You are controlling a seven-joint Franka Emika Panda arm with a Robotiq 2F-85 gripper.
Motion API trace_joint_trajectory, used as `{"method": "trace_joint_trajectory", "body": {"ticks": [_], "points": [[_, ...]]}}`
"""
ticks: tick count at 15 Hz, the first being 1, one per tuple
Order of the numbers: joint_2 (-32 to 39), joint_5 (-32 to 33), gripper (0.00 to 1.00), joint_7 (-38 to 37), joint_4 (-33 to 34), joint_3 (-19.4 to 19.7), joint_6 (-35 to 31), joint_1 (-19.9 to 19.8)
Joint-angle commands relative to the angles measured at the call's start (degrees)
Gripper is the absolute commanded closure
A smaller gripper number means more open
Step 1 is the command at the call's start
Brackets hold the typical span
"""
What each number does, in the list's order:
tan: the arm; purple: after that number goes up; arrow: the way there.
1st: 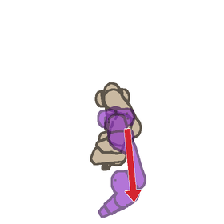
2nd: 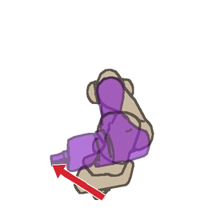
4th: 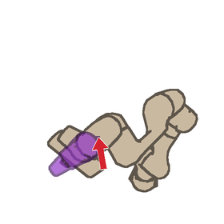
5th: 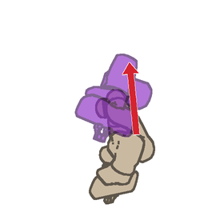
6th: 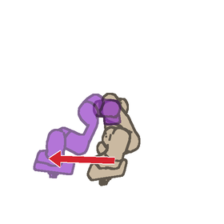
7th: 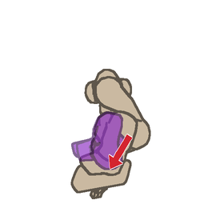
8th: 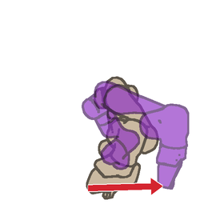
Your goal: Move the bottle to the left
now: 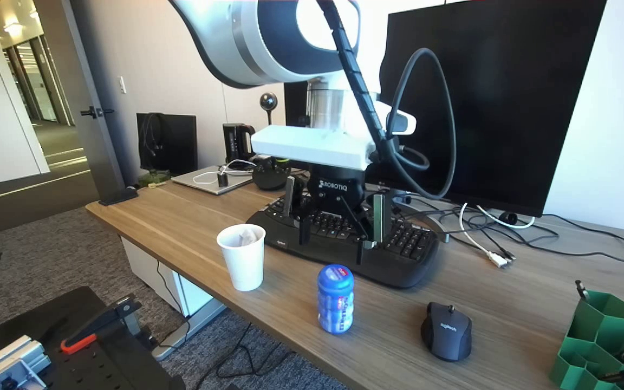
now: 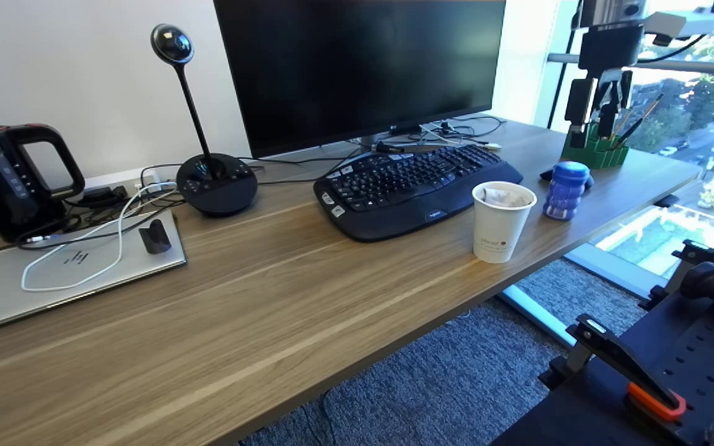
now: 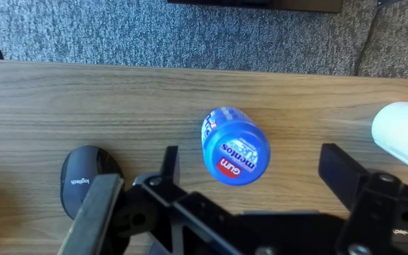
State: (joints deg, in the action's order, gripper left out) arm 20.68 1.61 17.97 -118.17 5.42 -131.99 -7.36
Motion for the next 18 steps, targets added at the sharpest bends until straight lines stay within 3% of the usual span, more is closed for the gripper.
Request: {"method": "trace_joint_trajectory", "body": {"ticks": [1, 18], "points": [[1.34, 0.76, 0.0, 0.82, 1.3, -0.72, 0.08, -0.93], [6.23, 5.23, 0.0, -1.96, 5.05, -0.66, 0.43, 0.61]]}}
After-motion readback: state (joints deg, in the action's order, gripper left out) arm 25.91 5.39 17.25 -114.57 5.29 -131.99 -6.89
